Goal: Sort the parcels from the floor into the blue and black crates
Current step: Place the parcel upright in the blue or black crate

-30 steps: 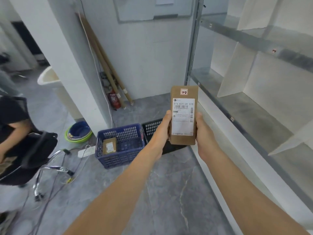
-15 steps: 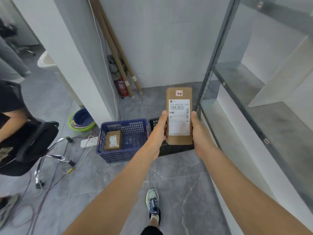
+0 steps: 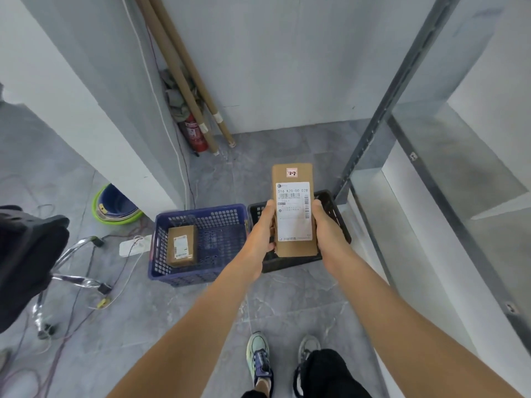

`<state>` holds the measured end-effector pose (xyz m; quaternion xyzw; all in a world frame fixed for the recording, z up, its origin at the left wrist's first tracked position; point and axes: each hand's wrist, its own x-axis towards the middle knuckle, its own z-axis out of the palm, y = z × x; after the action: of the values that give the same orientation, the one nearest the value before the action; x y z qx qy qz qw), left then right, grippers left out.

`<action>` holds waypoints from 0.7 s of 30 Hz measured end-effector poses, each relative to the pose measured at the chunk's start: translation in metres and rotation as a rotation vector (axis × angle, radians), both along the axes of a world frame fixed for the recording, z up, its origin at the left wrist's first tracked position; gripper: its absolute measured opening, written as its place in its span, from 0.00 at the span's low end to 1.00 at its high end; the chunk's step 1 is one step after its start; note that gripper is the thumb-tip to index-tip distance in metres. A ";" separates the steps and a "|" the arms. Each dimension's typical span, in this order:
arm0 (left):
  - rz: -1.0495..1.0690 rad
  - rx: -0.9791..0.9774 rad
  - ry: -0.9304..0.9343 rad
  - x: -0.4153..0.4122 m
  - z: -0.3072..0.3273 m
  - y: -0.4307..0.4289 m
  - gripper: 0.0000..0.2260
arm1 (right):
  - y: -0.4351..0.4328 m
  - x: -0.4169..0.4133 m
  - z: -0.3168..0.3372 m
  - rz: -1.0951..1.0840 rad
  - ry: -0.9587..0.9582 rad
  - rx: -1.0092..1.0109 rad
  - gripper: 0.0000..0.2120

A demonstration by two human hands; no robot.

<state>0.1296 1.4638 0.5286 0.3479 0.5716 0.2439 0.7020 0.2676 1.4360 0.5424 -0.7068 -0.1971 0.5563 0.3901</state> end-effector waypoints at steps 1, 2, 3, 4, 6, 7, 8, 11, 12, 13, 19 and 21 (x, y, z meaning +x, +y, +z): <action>0.004 -0.019 0.006 0.003 -0.008 0.010 0.16 | 0.010 0.003 -0.005 -0.004 -0.005 -0.023 0.25; 0.007 -0.036 0.012 0.007 -0.014 0.020 0.17 | 0.020 0.007 -0.011 -0.001 -0.007 -0.044 0.25; 0.016 -0.055 0.015 0.011 -0.020 0.030 0.17 | 0.030 0.012 -0.017 0.008 -0.003 -0.066 0.26; 0.025 -0.069 0.025 0.016 -0.024 0.041 0.17 | 0.040 0.016 -0.025 0.017 0.010 -0.084 0.26; 0.052 -0.095 0.040 0.027 -0.031 0.060 0.17 | 0.062 0.027 -0.042 0.043 0.042 -0.099 0.27; 0.066 -0.107 0.045 0.033 -0.036 0.070 0.16 | 0.074 0.033 -0.051 0.055 0.052 -0.102 0.26; 0.080 -0.123 0.050 0.040 -0.041 0.079 0.16 | 0.085 0.039 -0.061 0.063 0.056 -0.108 0.26; 0.117 -0.173 0.076 0.057 -0.064 0.108 0.16 | 0.119 0.058 -0.090 0.097 0.073 -0.146 0.27; 0.136 -0.192 0.084 0.063 -0.076 0.116 0.16 | 0.130 0.065 -0.103 0.111 0.082 -0.169 0.27; 0.150 -0.200 0.094 0.068 -0.089 0.125 0.16 | 0.141 0.071 -0.114 0.120 0.088 -0.186 0.26; 0.202 -0.325 0.125 0.088 -0.167 0.166 0.16 | 0.186 0.089 -0.190 0.160 0.101 -0.290 0.24; 0.203 -0.339 0.137 0.089 -0.195 0.179 0.17 | 0.197 0.089 -0.219 0.154 0.105 -0.309 0.22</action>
<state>0.2187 1.6424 0.3340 0.1811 0.6829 0.1892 0.6819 0.3565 1.6334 0.3229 -0.7110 -0.1423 0.6444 0.2429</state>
